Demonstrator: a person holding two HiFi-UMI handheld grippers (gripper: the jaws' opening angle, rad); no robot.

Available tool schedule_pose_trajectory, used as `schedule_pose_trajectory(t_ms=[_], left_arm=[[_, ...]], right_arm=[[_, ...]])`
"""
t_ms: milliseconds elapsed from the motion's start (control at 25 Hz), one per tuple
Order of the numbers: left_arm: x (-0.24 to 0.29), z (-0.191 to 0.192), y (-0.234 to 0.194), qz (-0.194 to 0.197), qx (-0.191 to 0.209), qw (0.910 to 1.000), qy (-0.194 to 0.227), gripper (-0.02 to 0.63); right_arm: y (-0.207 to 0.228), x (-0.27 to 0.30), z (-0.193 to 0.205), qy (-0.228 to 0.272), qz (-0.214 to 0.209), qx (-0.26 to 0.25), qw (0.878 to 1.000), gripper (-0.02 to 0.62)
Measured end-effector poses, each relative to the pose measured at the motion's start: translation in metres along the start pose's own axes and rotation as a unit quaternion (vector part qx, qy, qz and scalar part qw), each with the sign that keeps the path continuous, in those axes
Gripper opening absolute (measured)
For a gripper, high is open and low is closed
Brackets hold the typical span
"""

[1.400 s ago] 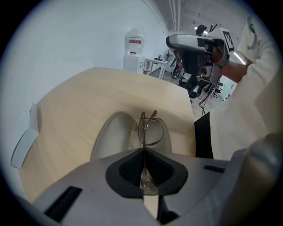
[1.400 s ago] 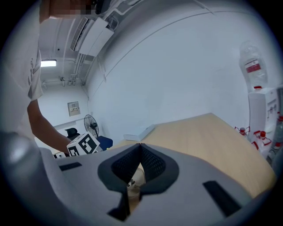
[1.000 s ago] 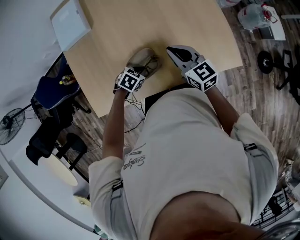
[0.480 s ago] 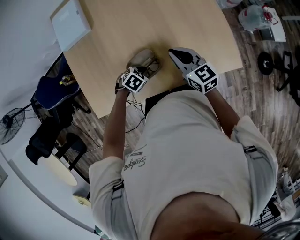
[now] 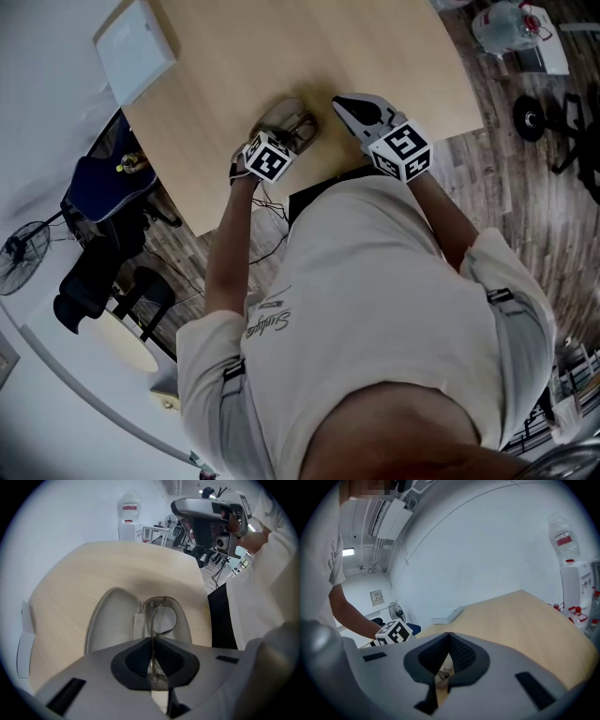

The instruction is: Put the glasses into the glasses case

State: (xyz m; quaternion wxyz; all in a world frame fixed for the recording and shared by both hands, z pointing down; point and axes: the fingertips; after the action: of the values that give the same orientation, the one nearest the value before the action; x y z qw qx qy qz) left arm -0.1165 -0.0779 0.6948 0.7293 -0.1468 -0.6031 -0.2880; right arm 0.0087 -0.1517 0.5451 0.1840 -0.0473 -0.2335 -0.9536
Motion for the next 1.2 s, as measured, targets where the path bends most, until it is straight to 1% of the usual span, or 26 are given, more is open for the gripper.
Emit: schedule_pose_trajectory(t_ms=[360, 640, 880, 1120, 1200], left_arm=[[-0.009, -0.004, -0.012, -0.032, -0.005, 0.9992, 0.023, 0.023], [-0.025, 0.000, -0.028, -0.055, -0.031, 0.9967, 0.050, 0.023], [-0.048, 0.007, -0.038, -0.066, -0.086, 0.9899, 0.091, 0.023], [-0.082, 0.021, -0.042, -0.061, -0.131, 0.9809, 0.130, 0.023], [-0.096, 0.026, -0.043, -0.064, -0.148, 0.9760, 0.147, 0.023]], right_arm=[[-0.010, 0.009, 0.004, -0.004, -0.006, -0.001, 1.000, -0.003], [-0.021, 0.021, 0.007, -0.012, -0.015, -0.004, 1.000, -0.003], [-0.039, 0.034, 0.007, -0.020, -0.021, -0.010, 1.000, -0.003], [-0.059, 0.057, 0.004, -0.033, -0.029, -0.016, 0.999, -0.003], [-0.067, 0.064, 0.001, -0.040, -0.035, -0.022, 0.998, -0.003]])
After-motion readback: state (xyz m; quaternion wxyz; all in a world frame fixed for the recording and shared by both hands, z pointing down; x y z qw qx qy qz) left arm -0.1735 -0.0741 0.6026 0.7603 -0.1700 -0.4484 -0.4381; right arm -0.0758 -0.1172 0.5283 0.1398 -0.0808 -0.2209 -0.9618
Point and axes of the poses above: the fingertips, and each gripper's own axes: x forward along the fingers, y to its right, z out of its underside, and after that the axes turned 14 degrees about -z, right-handed
